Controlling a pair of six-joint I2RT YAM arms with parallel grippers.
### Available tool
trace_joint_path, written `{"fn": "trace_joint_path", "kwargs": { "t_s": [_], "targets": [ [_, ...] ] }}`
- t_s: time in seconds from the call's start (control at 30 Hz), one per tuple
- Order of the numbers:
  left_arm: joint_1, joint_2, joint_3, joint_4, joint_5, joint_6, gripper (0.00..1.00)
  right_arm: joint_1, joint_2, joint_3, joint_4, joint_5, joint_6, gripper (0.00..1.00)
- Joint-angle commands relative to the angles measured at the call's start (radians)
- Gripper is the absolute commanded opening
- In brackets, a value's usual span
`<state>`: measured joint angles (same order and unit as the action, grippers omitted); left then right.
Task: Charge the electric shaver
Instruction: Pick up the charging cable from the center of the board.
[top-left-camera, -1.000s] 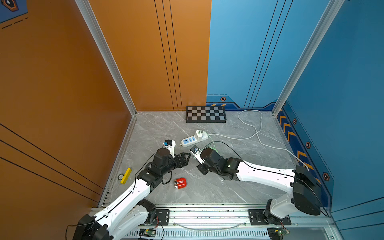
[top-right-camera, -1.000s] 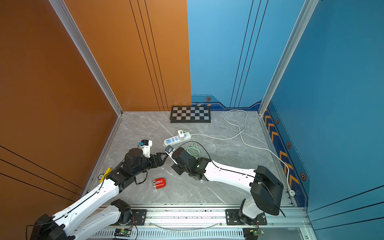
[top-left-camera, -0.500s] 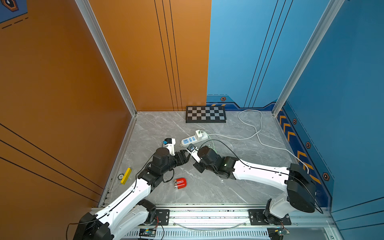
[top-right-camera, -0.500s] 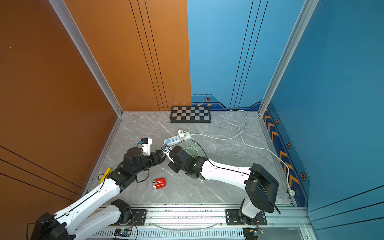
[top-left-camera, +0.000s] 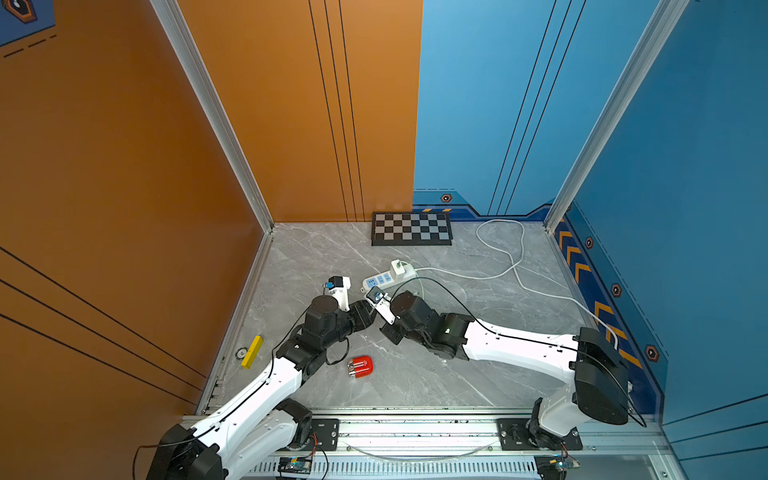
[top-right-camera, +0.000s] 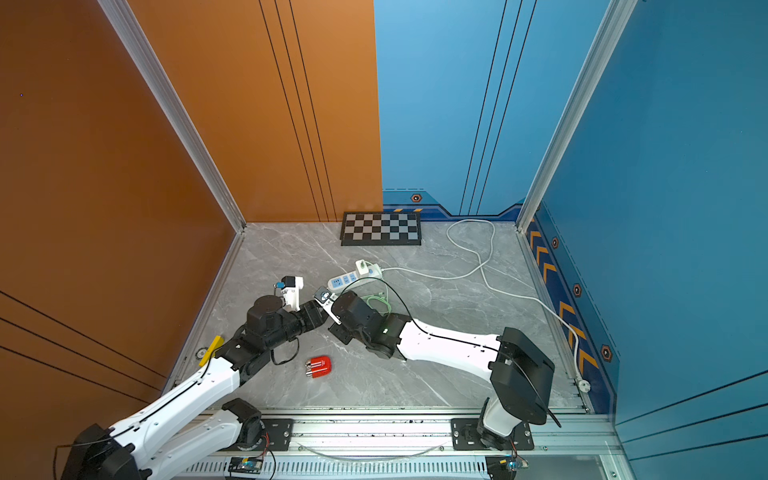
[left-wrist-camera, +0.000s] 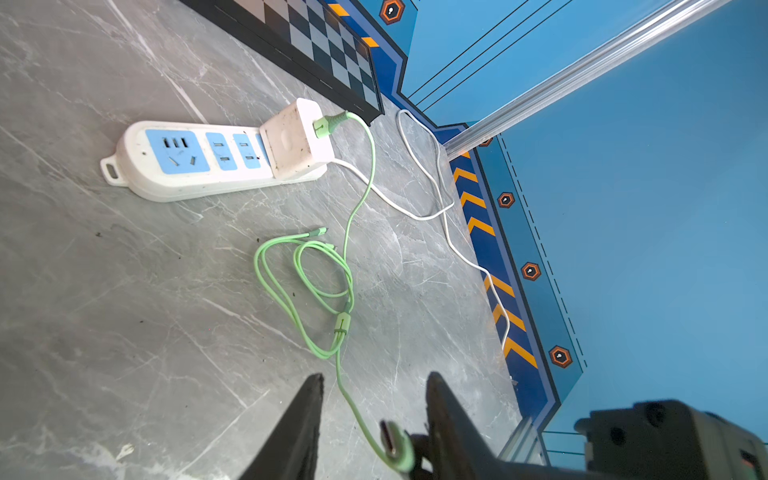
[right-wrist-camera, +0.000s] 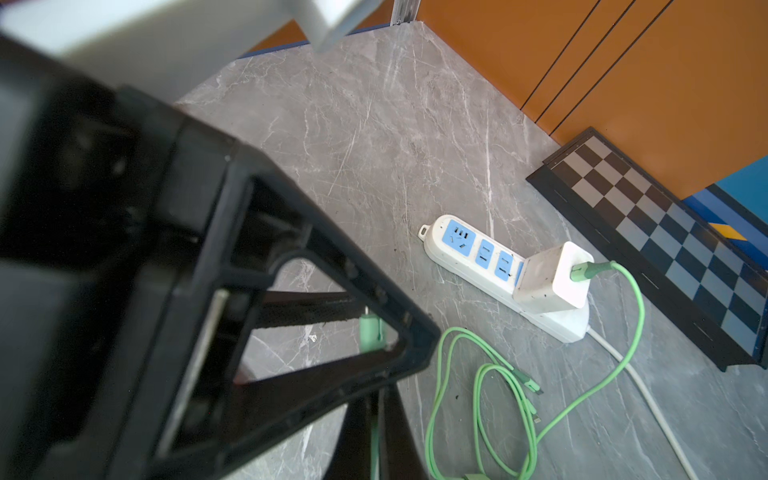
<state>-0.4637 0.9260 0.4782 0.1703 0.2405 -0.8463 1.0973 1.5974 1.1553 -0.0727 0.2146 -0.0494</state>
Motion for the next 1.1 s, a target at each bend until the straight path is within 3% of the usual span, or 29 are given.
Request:
{"fn": "trace_joint_path", "kwargs": {
  "t_s": [0.0, 0.17, 0.37, 0.57, 0.63, 0.77, 0.93, 1.07],
  "targets": [
    [0.002, 0.002, -0.005, 0.014, 0.022, 0.004, 0.34, 0.008, 0.020, 0.027, 0.021, 0.021, -0.013, 0.00],
    [0.003, -0.002, -0.006, 0.018, 0.024, 0.006, 0.25, 0.012, 0.021, 0.024, 0.018, 0.020, -0.012, 0.00],
    [0.003, -0.002, -0.006, 0.021, 0.031, 0.009, 0.00, 0.017, 0.020, 0.022, 0.012, 0.019, -0.012, 0.00],
    [0.003, -0.001, -0.016, 0.026, 0.034, 0.018, 0.00, 0.018, 0.011, 0.011, 0.007, 0.014, -0.002, 0.00],
    [0.008, -0.003, -0.022, 0.026, 0.038, 0.024, 0.00, 0.005, 0.000, 0.006, -0.005, -0.012, 0.013, 0.08],
    [0.020, -0.018, -0.038, 0.028, 0.051, 0.038, 0.00, -0.048, -0.055, -0.033, -0.041, -0.106, 0.053, 0.25],
    [0.043, -0.026, -0.038, 0.032, 0.088, 0.054, 0.00, -0.108, -0.108, -0.061, -0.098, -0.228, 0.077, 0.32],
    [0.068, -0.037, -0.033, 0.045, 0.152, 0.078, 0.00, -0.245, -0.127, -0.061, -0.171, -0.560, 0.099, 0.40]
  ]
}}
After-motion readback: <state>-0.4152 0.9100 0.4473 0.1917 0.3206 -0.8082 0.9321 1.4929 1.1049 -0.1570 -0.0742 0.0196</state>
